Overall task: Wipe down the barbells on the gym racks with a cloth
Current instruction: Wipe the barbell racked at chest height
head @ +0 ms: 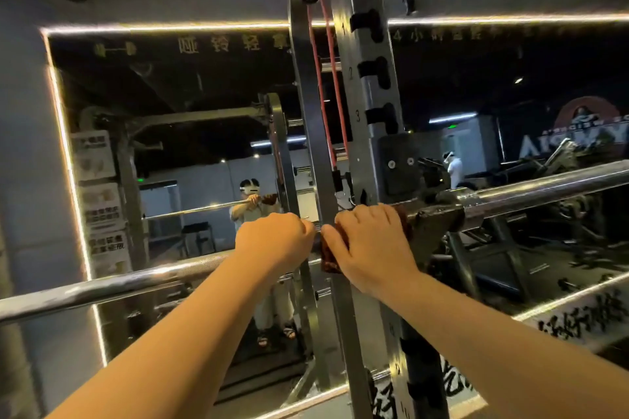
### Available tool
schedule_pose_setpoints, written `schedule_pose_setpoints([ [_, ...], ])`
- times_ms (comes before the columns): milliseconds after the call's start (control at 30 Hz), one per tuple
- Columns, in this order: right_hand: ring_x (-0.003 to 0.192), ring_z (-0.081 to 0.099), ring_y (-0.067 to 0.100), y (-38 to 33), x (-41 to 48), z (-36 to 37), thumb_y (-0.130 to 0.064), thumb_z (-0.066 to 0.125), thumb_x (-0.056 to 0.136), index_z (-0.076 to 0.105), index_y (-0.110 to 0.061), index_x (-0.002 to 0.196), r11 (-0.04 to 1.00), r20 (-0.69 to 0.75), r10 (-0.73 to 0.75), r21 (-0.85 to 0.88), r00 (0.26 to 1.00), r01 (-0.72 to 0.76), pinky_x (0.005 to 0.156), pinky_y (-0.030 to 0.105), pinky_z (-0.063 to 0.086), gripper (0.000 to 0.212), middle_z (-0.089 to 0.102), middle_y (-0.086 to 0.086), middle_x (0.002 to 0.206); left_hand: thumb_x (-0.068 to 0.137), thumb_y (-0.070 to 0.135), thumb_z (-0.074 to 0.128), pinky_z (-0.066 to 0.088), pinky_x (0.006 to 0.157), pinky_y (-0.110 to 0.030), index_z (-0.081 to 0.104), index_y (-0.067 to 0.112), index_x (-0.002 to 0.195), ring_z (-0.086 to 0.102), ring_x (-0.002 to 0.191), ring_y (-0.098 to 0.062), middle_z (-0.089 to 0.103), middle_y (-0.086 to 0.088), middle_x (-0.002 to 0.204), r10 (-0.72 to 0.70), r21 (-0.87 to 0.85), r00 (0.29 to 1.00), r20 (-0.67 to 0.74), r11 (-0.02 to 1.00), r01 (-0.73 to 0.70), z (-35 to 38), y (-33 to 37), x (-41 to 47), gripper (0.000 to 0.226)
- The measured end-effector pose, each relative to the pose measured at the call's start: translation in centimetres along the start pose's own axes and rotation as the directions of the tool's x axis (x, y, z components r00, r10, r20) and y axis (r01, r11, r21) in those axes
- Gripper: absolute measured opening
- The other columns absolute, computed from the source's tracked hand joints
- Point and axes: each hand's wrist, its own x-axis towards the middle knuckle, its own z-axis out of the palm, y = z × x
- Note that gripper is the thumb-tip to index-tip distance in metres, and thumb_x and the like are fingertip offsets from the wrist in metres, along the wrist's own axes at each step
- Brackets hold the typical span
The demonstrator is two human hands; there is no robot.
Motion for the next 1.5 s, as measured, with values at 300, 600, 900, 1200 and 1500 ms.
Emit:
schedule_pose_setpoints([
  [300,0.144,0.036,0.034,2.0,-2.3,2.0,-0.064,0.033,0.098,0.035,-0.011,0.150,0.988,-0.020,-0.152,-0.025,0.988,0.152,0.123,0.055,0.019,0.075,0.044,0.014,0.147,0.102,0.024,0.050,0.053,0.074,-0.040,0.054,0.016,0.117,0.059,0.083,-0.025,0.054,0.000,0.091,0.144,0.087,0.988,0.057,0.985,-0.148,0.2,3.4,1.8,0.018],
  [600,0.123,0.047,0.018,4.2,-1.3,0.6,-0.050,0.043,0.101,0.046,-0.023,0.140,0.965,-0.020,-0.257,0.045,0.966,0.258,0.117,0.042,0.030,0.047,0.055,-0.004,0.129,0.107,0.025,0.037,0.059,0.076,-0.041,0.051,0.012,0.108,0.063,0.079,-0.025,0.048,0.001,0.079,0.123,0.159,0.991,-0.051,0.981,-0.114,0.7,3.7,1.0,0.019],
  [900,0.147,0.039,0.022,5.3,-3.2,2.2,-0.021,0.066,0.095,0.045,-0.011,0.150,0.956,-0.182,-0.259,0.093,0.949,0.278,0.123,0.045,0.029,0.060,0.049,0.008,0.153,0.108,0.038,0.025,0.051,0.065,-0.034,0.050,0.019,0.093,0.056,0.062,-0.015,0.055,0.004,0.072,-0.068,0.106,0.995,-0.072,0.991,0.076,0.4,5.0,0.5,0.036],
  [1200,0.142,0.039,0.024,5.6,-1.6,0.5,-0.025,0.051,0.102,0.045,-0.014,0.144,0.932,-0.109,-0.271,0.219,0.956,0.289,0.126,0.044,0.020,0.044,0.051,0.006,0.146,0.106,0.036,0.043,0.055,0.086,-0.035,0.054,0.021,0.121,0.067,0.092,-0.019,0.065,0.002,0.097,-0.208,0.067,0.978,0.016,0.976,0.206,0.2,7.5,1.9,0.023],
  [1500,0.149,0.030,0.009,6.6,-6.7,2.6,-0.032,0.049,0.098,0.038,-0.025,0.148,0.836,-0.115,-0.232,0.483,0.966,0.258,0.118,0.033,0.033,0.052,0.034,-0.008,0.162,0.101,0.040,0.056,0.057,0.086,-0.034,0.054,0.031,0.119,0.067,0.091,-0.013,0.066,0.009,0.100,-0.221,0.084,0.975,-0.016,0.971,0.222,0.9,7.4,1.3,0.021],
])
